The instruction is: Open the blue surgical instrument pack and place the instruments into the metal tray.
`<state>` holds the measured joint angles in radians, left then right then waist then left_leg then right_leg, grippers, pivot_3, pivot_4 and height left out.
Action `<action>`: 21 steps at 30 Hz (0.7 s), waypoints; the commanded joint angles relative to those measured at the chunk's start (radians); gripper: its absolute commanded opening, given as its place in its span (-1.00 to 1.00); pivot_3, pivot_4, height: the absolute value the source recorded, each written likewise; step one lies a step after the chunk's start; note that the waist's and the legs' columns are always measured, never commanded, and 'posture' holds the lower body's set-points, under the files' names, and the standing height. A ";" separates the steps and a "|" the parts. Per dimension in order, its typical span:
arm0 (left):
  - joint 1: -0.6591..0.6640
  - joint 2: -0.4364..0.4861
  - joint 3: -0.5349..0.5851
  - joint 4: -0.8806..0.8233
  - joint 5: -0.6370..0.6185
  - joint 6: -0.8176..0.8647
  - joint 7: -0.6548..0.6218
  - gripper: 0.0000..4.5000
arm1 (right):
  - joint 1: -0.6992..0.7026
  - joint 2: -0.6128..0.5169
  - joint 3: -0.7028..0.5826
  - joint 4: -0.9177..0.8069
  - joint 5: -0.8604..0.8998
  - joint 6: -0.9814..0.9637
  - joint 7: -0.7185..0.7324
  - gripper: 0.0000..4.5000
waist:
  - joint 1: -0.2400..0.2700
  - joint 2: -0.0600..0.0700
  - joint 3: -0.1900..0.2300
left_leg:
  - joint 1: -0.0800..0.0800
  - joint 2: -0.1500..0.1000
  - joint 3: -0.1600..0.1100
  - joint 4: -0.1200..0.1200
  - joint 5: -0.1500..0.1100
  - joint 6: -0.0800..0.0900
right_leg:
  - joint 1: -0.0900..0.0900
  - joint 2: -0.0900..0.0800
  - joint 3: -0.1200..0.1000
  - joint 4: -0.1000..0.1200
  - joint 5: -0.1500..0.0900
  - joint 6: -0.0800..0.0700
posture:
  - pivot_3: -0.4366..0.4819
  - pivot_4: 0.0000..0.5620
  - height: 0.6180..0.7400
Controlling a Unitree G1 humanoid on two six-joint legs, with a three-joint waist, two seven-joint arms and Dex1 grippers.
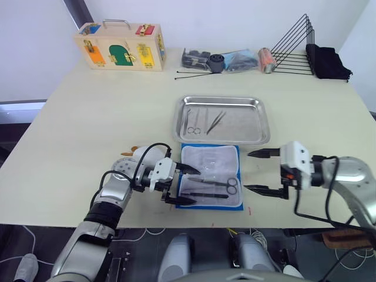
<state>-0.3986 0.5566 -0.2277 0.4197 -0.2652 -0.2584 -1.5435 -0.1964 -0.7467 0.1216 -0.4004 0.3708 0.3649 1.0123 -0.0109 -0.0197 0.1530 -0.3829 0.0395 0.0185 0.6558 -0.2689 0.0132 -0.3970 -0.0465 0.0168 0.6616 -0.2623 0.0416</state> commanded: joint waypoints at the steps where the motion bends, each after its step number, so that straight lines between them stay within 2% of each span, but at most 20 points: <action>1: 0.028 0.003 -0.038 0.000 0.036 0.028 -0.011 0.98 | -0.026 0.045 0.057 0.026 -0.081 -0.028 -0.060 1.00 | 0.000 0.000 0.000 | 0.000 0.000 0.000 0.000 0.000 0.000 | 0.000 0.000 0.000 0.000 0.000 0.000 | -0.05 -0.47 1.00; 9: 0.029 0.005 -0.046 -0.009 0.041 0.046 -0.013 0.98 | -0.108 0.131 0.207 0.109 -0.233 0.009 -0.118 1.00 | 0.000 0.000 0.000 | 0.000 0.000 0.000 0.000 0.000 0.000 | 0.000 0.000 0.000 0.000 0.000 0.000 | -0.05 -0.47 1.00; 16: 0.052 0.002 -0.048 -0.040 0.033 0.074 -0.003 0.98 | -0.142 0.173 0.248 0.126 -0.275 0.068 -0.137 1.00 | 0.000 0.000 0.000 | -0.001 0.000 0.000 0.000 0.000 0.000 | 0.000 0.000 0.000 0.000 0.000 0.000 | -0.05 -0.47 1.00; 21: 0.059 0.008 -0.049 -0.058 0.037 0.085 -0.001 0.98 | -0.157 0.156 0.289 0.130 -0.312 0.138 -0.117 1.00 | 0.000 0.000 0.000 | -0.001 0.000 -0.001 0.000 0.000 0.000 | 0.000 0.000 0.000 0.000 0.000 0.000 | -0.05 -0.47 1.00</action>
<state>-0.3772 0.5597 -0.2303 0.3600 -0.2615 -0.1983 -1.5241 -0.3508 -0.5751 0.3953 -0.2589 0.0792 0.4800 0.8881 -0.0110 -0.0195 0.1529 -0.3835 0.0394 0.0180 0.6559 -0.2689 0.0132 -0.3973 -0.0465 0.0164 0.6613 -0.2623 0.0415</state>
